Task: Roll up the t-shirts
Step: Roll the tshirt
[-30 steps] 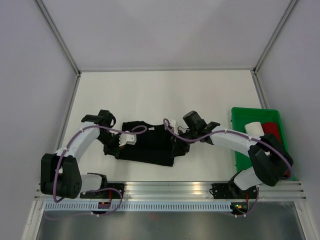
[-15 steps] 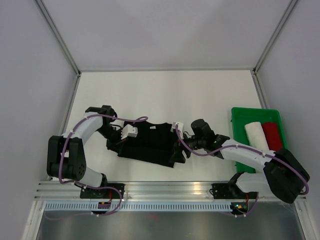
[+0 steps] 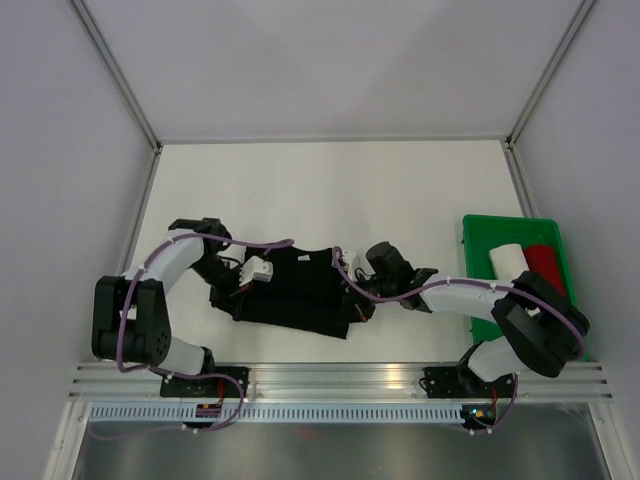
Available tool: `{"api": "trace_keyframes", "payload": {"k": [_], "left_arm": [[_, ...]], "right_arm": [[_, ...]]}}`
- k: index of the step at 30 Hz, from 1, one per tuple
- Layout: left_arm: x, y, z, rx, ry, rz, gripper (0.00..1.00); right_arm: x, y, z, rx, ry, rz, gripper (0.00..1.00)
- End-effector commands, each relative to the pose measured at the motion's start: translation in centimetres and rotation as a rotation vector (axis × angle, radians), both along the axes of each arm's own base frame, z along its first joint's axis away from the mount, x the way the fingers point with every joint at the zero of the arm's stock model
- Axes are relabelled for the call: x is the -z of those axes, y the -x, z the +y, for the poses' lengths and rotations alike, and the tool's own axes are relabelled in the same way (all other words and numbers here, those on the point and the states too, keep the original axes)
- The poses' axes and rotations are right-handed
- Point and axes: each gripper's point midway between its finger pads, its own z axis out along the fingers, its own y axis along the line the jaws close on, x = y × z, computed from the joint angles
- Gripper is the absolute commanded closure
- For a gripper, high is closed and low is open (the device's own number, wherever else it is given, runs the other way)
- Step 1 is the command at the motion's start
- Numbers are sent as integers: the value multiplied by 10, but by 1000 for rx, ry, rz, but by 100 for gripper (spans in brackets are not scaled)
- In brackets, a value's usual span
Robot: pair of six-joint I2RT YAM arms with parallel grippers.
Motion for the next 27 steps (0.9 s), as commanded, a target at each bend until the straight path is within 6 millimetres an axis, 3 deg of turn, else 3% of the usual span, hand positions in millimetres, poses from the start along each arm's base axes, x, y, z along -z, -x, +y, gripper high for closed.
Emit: {"api": "trace_keyframes", "payload": {"k": [1,4,6,8,9,10,13,15,17,22,27], "left_arm": [[-17,40,2,59,42,64,98],[-16,34,2,49,34,47,98],[-12,15,1,-11,16,45,97],[-4,3,3,-56,-8,90,90],[0,-6,4,-92,-17,89,86],[1,-16,6,-115,-23,85,72],[4,-32,7,-163,-16,85,52],[-1,-38,5,-178,7,69,49],[-7,-42,0,-192,47,46,39],[-29,-52,-9,-217,135,-39,35],[-28,-65,-23,-351,187,18,37]], "right_arm": [[-23,27,8,-89,-108,130,100],[-21,24,6,-75,-117,169,100],[-18,4,4,-24,-121,200,100],[-13,-8,2,8,-109,212,100],[-2,-16,-2,39,-73,213,100],[-2,-22,0,45,-65,200,100],[7,-27,1,53,-41,215,100],[8,-31,2,63,-36,211,100],[6,-34,2,73,-34,197,100],[6,-37,0,82,-30,194,99],[9,-43,1,89,-13,203,98]]}}
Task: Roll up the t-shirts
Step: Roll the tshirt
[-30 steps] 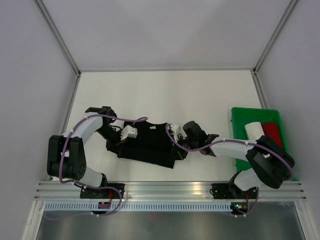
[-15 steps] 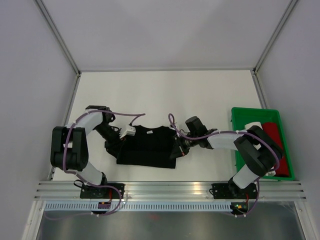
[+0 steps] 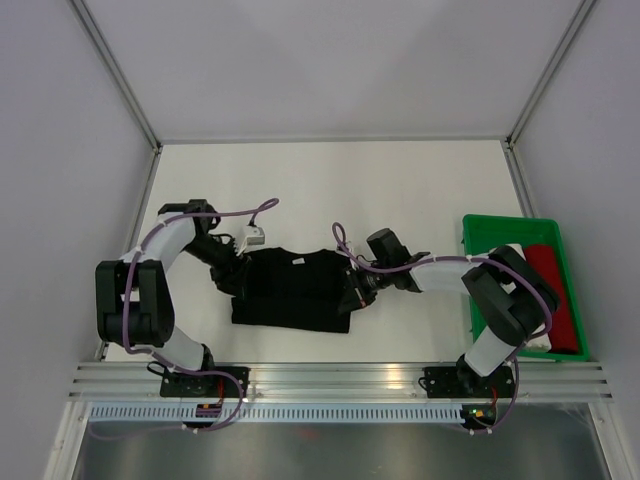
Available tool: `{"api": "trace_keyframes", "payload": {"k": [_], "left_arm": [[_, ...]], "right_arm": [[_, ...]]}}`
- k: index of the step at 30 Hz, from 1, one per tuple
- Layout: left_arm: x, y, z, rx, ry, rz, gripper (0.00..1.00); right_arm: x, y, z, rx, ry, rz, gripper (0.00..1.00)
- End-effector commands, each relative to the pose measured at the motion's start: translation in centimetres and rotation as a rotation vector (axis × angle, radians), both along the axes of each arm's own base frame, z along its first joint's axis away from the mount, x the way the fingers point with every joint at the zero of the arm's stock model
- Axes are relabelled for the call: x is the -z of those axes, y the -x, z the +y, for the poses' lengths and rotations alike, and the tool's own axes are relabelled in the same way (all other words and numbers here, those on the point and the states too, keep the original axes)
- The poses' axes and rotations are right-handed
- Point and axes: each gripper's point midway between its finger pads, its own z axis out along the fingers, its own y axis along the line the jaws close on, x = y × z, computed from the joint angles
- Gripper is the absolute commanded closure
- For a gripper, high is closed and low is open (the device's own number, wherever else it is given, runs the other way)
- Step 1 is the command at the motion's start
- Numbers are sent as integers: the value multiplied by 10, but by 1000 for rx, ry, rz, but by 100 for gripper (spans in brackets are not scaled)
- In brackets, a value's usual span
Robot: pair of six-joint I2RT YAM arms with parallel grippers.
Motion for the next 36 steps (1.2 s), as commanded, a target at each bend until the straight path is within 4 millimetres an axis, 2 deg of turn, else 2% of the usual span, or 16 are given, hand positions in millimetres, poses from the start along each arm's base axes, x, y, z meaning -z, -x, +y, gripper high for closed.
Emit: {"api": "trace_keyframes", "payload": {"k": [1,2,3,6,10,13,16,22,23,24,27,31,34,36], "left_arm": [[-5,-22,-18,-121,93,4,41],[-2,-22,-18,-136,89,21,46],[4,-19,-16,-139,72,34,59],[13,-14,-12,-135,50,45,79],[16,-8,-11,-116,46,55,95],[16,-9,-13,-115,58,55,98],[16,-15,-15,-137,65,54,98],[33,-23,-7,-195,-1,64,98],[31,-26,-8,-199,6,53,95],[27,-28,-12,-202,27,45,81],[8,-35,-16,-194,64,-34,54],[-9,-39,-15,-198,66,-97,45],[-7,-28,-17,-181,80,-64,41],[0,-14,-18,-165,82,-13,40]], "right_arm": [[-6,-19,6,14,-11,-47,97],[-5,-23,5,35,-2,-42,96],[-6,-26,6,44,-2,-46,95],[-10,-31,5,70,-10,-43,93],[-14,-33,5,82,-26,-32,95],[-14,-35,7,93,-33,-14,98],[-8,-41,4,131,-10,12,96],[0,-52,-1,217,10,61,92],[-1,-54,0,219,14,63,93],[1,-53,-1,218,25,70,94],[4,-52,-3,211,41,67,97],[4,-52,-4,212,44,58,98],[3,-53,-4,208,47,55,98],[3,-53,-4,207,47,49,98]]}}
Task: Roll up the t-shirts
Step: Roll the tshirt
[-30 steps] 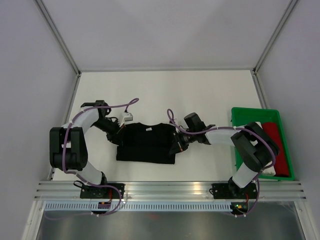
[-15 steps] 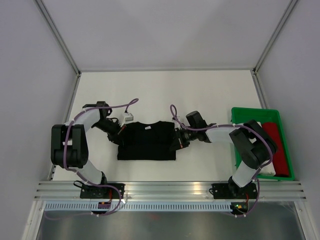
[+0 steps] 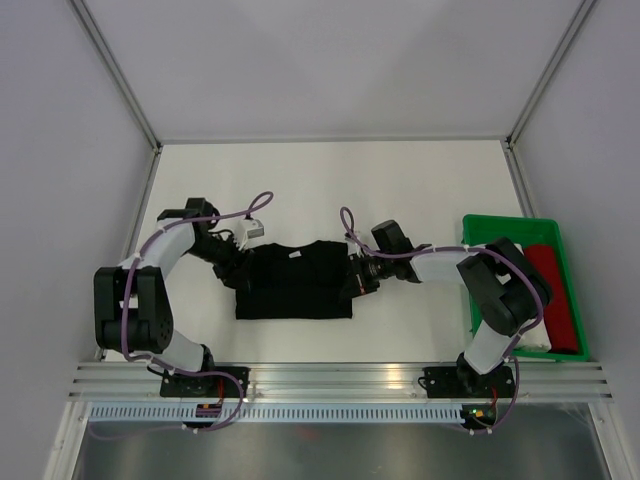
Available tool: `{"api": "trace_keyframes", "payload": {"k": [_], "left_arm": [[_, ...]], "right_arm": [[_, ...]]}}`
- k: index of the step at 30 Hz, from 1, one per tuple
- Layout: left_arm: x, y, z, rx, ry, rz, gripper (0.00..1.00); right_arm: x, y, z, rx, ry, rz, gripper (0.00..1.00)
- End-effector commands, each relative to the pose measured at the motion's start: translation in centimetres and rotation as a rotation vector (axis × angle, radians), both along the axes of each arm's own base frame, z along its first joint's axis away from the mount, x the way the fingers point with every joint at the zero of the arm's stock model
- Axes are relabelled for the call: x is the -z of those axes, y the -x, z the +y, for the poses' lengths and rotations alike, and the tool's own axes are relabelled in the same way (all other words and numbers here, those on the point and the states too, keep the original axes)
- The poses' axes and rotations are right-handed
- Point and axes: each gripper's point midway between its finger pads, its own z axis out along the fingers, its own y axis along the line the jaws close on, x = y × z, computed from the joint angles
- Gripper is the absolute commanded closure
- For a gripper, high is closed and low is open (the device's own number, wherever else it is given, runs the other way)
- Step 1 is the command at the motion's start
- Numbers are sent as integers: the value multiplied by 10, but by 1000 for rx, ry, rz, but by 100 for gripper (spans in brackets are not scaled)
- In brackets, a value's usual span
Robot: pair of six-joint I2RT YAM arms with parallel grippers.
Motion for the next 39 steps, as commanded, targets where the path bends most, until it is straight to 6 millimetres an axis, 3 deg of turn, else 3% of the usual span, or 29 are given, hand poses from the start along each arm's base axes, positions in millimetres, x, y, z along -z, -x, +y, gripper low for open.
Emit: {"api": "trace_keyframes", "payload": {"k": [1,4,8,9,10,11,12,14,16,19,20,22,28,33,39], "left_arm": [[1,19,-7,45,63,37,39],[2,32,-11,88,95,27,38],[7,30,-8,84,77,6,41],[10,30,-6,79,61,14,50],[10,29,-6,70,56,20,66],[11,29,-4,64,46,27,92],[10,32,-4,60,44,40,97],[5,41,-6,80,63,54,98],[-4,55,-2,91,84,75,98],[-13,62,4,80,109,89,98],[-13,60,7,61,101,96,98],[-8,51,15,23,92,119,98],[22,10,29,-158,66,208,98],[40,9,34,-198,24,247,98],[64,13,49,-228,-85,261,98]], "right_arm": [[-3,-16,1,22,13,-51,98],[-3,-17,1,20,19,-50,98],[-4,-17,1,18,23,-51,99],[-4,-16,1,15,23,-50,100],[-5,-14,0,13,22,-49,100],[-4,-11,-2,11,26,-46,100],[-9,-8,-1,2,20,-58,100],[-9,7,-4,-31,37,-44,100],[-18,37,3,-122,12,-15,100],[-34,70,9,-183,-79,50,100],[-37,71,10,-187,-91,45,100],[-43,67,8,-179,-102,41,100],[-15,40,-2,-122,-43,89,100],[21,23,-18,-19,57,114,99],[26,10,-18,39,84,95,93]]}}
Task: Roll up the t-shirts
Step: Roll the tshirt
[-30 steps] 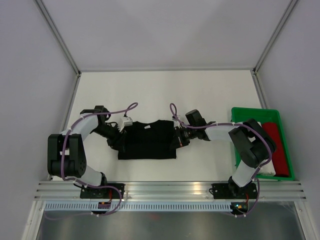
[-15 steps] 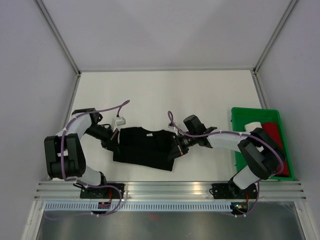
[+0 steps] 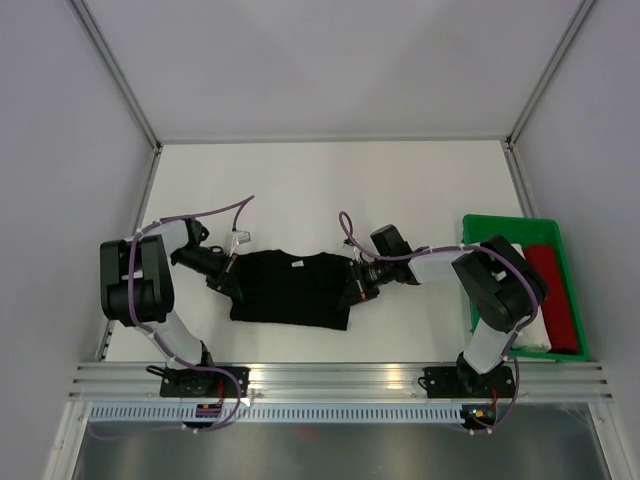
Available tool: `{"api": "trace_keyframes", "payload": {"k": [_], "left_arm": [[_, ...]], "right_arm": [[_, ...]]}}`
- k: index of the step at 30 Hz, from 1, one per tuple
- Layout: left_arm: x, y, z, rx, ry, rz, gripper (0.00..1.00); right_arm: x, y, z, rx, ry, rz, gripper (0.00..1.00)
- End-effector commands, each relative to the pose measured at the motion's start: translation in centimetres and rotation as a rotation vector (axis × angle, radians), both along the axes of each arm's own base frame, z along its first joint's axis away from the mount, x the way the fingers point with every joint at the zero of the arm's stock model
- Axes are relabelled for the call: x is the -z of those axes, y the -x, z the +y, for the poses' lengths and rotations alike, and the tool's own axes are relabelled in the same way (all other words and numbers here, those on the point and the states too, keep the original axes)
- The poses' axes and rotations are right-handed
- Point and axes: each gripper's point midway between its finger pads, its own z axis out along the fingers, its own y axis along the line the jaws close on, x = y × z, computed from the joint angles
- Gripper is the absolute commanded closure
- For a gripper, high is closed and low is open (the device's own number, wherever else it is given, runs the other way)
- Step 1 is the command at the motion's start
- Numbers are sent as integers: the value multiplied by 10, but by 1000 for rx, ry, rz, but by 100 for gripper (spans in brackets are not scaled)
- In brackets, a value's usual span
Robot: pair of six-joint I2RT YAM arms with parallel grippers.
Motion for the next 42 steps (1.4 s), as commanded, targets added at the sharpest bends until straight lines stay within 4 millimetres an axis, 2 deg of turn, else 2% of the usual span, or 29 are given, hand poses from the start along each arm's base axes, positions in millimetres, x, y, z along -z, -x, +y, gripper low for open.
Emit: {"api": "trace_keyframes", "payload": {"k": [1,4,7,8,10,11,13,14,15,16,17,19,20,22,23,25,28,34,39,42], "left_arm": [[26,-13,31,-13,-174,-41,98],[25,-14,30,-10,-171,-49,98],[20,-15,26,-5,-166,-65,98],[20,-15,26,-2,-167,-71,98],[19,-15,25,-2,-168,-69,98],[20,-16,26,-2,-171,-69,98],[21,-16,27,-4,-172,-64,98],[21,-15,26,-5,-172,-59,98],[21,-15,26,-5,-170,-58,98],[21,-15,26,-7,-169,-57,98],[20,-17,26,-9,-167,-63,98],[20,-16,25,-8,-167,-64,98],[18,-18,26,-9,-166,-71,98],[18,-19,26,-4,-171,-75,97],[18,-20,27,-5,-173,-78,97],[18,-21,27,-5,-173,-78,96],[18,-23,26,-1,-172,-78,95],[18,-24,25,16,-179,-82,93],[19,-25,26,26,-191,-82,92],[20,-25,27,32,-199,-83,90]], "right_arm": [[23,-15,-19,85,134,-26,91],[14,-25,-25,102,175,-100,81],[-25,-43,-26,138,152,-269,64],[-46,-56,-30,160,168,-411,57],[-68,-65,-34,156,210,-553,52],[-84,-64,-30,150,223,-652,50],[-92,-61,-28,73,258,-801,49],[-96,-44,-14,-9,249,-878,48],[-90,-44,-18,-73,327,-988,47],[-86,-37,-15,-125,352,-1036,47],[-83,-19,-3,-214,362,-1104,45],[-74,-16,-7,-293,475,-1235,43],[-68,0,3,-370,479,-1278,40],[-64,0,5,-410,549,-1361,38],[-64,6,13,-434,545,-1392,37],[-64,3,19,-459,599,-1435,36],[-57,7,29,-515,614,-1462,35],[-37,-4,27,-551,726,-1481,34],[-33,-8,30,-551,751,-1486,34],[-22,-6,30,-574,733,-1427,44]]}}
